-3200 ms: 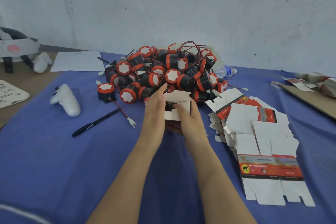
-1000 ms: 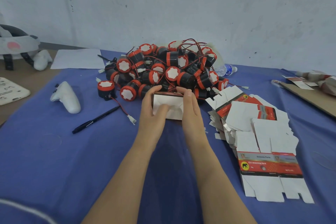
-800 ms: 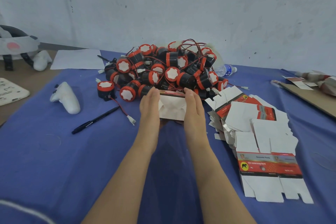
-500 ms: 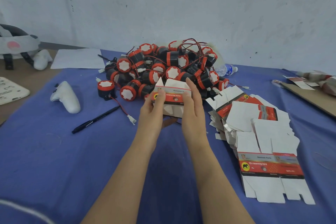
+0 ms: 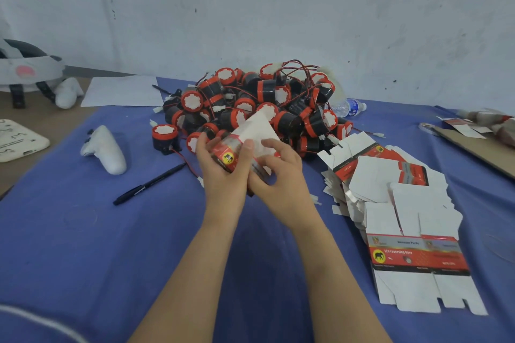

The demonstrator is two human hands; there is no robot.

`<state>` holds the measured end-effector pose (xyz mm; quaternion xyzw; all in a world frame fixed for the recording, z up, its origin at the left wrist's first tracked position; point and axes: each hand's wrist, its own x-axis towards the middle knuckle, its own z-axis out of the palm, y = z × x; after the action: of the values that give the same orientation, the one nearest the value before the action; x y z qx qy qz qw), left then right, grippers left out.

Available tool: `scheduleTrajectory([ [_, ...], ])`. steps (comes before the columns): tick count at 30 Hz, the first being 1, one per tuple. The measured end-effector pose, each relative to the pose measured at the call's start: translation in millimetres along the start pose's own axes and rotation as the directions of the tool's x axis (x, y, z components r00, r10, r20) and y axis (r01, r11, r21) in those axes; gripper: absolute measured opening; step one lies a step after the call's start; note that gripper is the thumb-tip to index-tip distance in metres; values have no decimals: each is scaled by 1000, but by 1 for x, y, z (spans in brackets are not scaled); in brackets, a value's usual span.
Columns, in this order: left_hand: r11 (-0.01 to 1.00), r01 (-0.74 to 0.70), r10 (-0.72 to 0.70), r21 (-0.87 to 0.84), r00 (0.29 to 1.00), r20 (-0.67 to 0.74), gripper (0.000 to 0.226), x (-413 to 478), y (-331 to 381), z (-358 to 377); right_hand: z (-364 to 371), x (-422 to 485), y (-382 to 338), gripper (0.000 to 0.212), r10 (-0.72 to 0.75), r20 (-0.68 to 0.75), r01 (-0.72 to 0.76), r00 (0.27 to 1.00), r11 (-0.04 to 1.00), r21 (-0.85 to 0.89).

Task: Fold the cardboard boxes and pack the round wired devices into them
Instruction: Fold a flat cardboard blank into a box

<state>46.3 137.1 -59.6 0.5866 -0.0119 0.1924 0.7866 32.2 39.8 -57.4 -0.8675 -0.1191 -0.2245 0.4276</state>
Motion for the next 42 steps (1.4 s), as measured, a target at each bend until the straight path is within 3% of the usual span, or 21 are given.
scheduleTrajectory([
  [4,999,22,-23,31,999,37,31,-1,1,1,1,-2,-7,20,36,177,-63,984,986,154],
  [8,998,64,-64,7,998,5,42,2,1,1,1,0,-8,15,44,238,-106,970,962,253],
  [10,999,52,-52,-1,999,7,37,1,-2,1,2,1,-7,4,84,250,-155,965,948,279],
  [14,999,36,-37,27,998,57,25,0,-2,-1,2,0,-2,23,179,255,-264,950,897,354],
  [21,970,-73,56,232,995,80,25,-2,-4,-3,-7,2,3,25,268,225,-347,937,626,698],
  [25,975,-59,27,216,989,148,27,-1,-5,-4,-11,2,2,24,275,260,-367,926,480,797],
  [31,945,-129,56,302,969,240,33,-1,-7,-2,-11,3,3,20,282,262,-367,923,439,820],
  [36,854,-239,114,462,953,281,27,-4,-9,-2,-5,3,7,22,349,198,-374,916,563,737],
  [38,854,-262,149,450,951,272,27,-7,-8,-2,-5,3,9,19,336,196,-364,921,569,737],
  [42,908,-206,112,366,958,263,15,-13,-4,3,-9,3,8,38,335,168,-340,927,567,750],
])
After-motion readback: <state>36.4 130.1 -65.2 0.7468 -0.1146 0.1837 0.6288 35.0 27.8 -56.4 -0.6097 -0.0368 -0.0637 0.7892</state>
